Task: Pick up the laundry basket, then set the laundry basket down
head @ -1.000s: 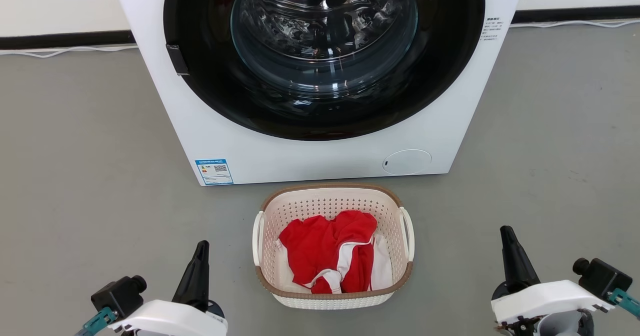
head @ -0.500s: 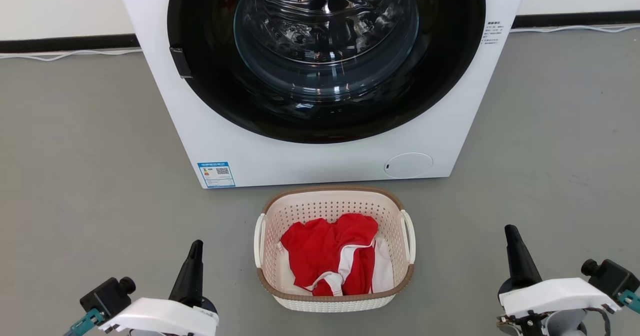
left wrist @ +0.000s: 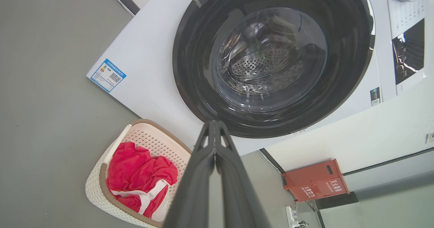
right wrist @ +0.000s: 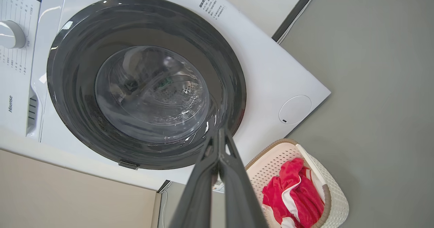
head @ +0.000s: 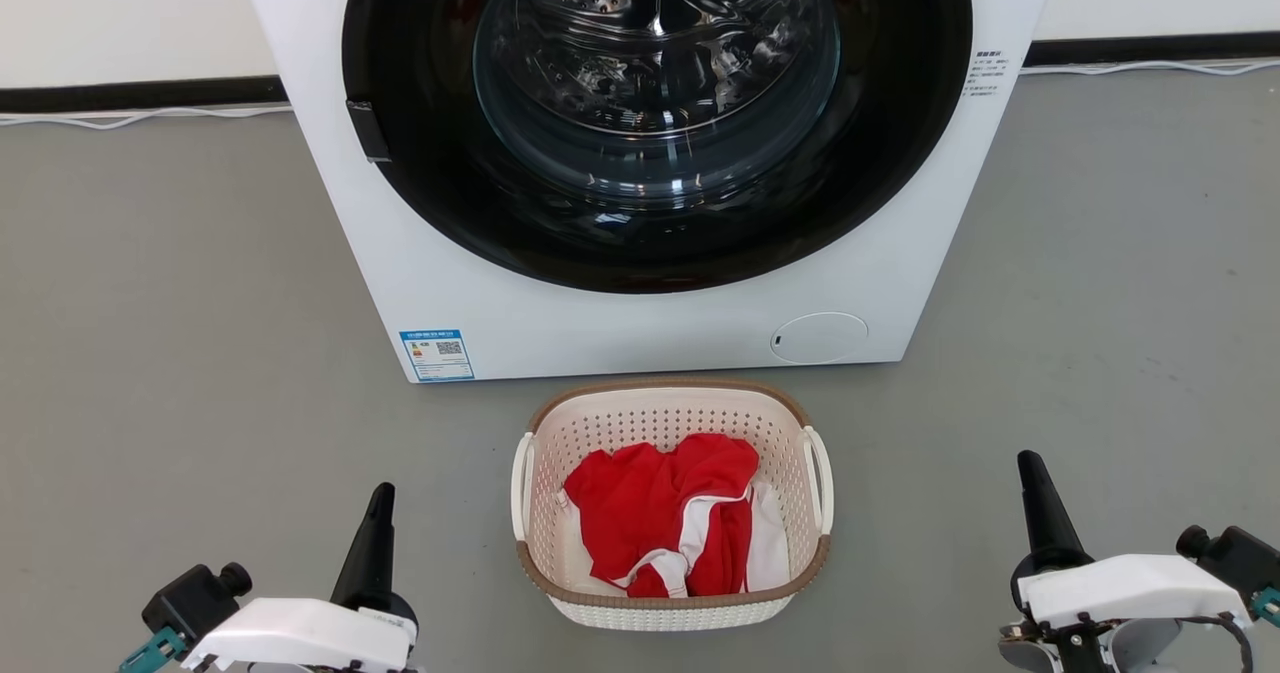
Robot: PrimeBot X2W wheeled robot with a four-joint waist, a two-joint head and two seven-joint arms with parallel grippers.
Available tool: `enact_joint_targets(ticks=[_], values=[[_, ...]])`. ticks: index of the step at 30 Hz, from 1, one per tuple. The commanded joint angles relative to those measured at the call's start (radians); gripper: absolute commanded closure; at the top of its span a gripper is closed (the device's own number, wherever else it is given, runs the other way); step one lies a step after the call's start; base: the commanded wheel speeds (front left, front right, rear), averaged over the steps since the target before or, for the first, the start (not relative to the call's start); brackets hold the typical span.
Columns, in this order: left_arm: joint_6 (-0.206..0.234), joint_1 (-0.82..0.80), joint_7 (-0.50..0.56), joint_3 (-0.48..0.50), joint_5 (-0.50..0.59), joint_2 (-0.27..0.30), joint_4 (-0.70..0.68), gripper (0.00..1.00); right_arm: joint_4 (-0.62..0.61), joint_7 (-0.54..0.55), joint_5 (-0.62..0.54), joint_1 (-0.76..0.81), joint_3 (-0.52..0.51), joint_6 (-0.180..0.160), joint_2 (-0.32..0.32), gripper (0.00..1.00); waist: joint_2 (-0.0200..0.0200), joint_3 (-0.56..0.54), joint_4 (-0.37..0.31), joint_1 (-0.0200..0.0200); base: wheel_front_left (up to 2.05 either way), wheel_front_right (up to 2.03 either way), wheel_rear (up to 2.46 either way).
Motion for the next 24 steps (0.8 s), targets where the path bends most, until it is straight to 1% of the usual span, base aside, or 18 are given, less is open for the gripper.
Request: enact_joint_targets(ticks=[1, 24], values=[[-0.007, -0.049, 0.009, 0.024, -0.03, 0.013, -0.026, 1.0, -0.034, 0.01, 0.031, -0.024, 0.004, 0.004, -0.003, 1.0, -0.0001, -0.001, 0.001, -0.0001, 0.0, 0.0, 0.0], [-0.01, -0.061, 0.074, 0.063, -0.256, 0.016, -0.027, 1.0, -0.054, 0.074, 0.246, -0.024, -0.026, 0.005, 0.005, 1.0, -0.0001, -0.017, 0.007, -0.0001, 0.0, 0.0, 0.0]])
